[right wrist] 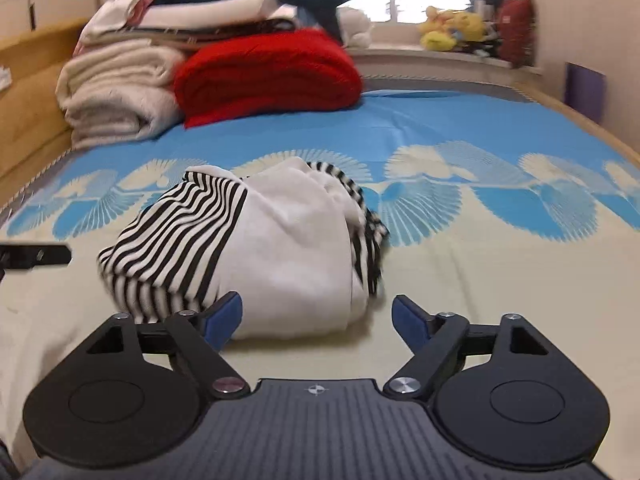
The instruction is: Fold small clothes
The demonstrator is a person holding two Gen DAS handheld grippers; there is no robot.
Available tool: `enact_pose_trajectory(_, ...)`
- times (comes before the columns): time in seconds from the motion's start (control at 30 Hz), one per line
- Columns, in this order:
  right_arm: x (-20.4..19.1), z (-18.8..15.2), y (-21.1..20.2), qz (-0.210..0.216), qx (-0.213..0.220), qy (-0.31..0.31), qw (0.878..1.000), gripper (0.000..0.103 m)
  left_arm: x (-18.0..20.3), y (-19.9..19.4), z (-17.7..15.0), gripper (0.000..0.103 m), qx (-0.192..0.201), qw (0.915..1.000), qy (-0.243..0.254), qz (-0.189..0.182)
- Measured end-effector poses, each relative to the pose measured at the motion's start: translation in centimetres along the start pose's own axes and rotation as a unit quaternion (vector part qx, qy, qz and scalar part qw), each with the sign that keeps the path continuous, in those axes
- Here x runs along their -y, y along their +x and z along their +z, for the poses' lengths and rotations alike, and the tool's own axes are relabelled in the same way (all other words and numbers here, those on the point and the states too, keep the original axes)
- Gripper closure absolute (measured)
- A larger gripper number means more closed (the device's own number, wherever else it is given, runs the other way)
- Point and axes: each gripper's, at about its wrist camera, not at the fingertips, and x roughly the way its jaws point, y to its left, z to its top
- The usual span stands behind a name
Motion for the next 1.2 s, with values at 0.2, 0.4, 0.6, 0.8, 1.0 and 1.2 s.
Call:
enact_pose_trajectory(0.2,-3.0,-5.9,-3.4,-0.039,0.009,-0.017,0.999,0.019,4.0,-3.4,-6.3,0.0,0.019,0.9991,0.031,0.024)
enact_pose_trajectory(0.4,-4.4,-8.0,-2.7,-0.047,-0.003,-0.074,0.996,0.019,5.6,-1.1,-7.9,0.0,-0.011,0.9987,0.049,0.01)
enact_pose_trajectory(0.6,-3.7,-7.5,-1.2,-0.06,0.002,-0.06,0.996,0.019,6.0,0.3,-7.8,0.0,-0.013,0.9987,0.048,0.008)
enact_pose_trajectory(0.8,-4.0,-7.5,0.1,-0.058,-0.012,-0.068,0.996,0.019,6.3,1.3,-7.4,0.0,-0.025,0.9988,0.041,0.006)
enact_pose_trajectory(1.0,-4.1,-7.5,0.3,-0.054,-0.014,-0.07,0.996,0.019,6.3,1.6,-7.3,0.0,-0.03,0.9987,0.04,0.006)
enact_pose_trajectory(1.2,-4.2,-7.6,0.4,-0.054,-0.018,-0.07,0.996,0.019,6.4,1.4,-7.5,0.0,-0.028,0.9985,0.045,0.013)
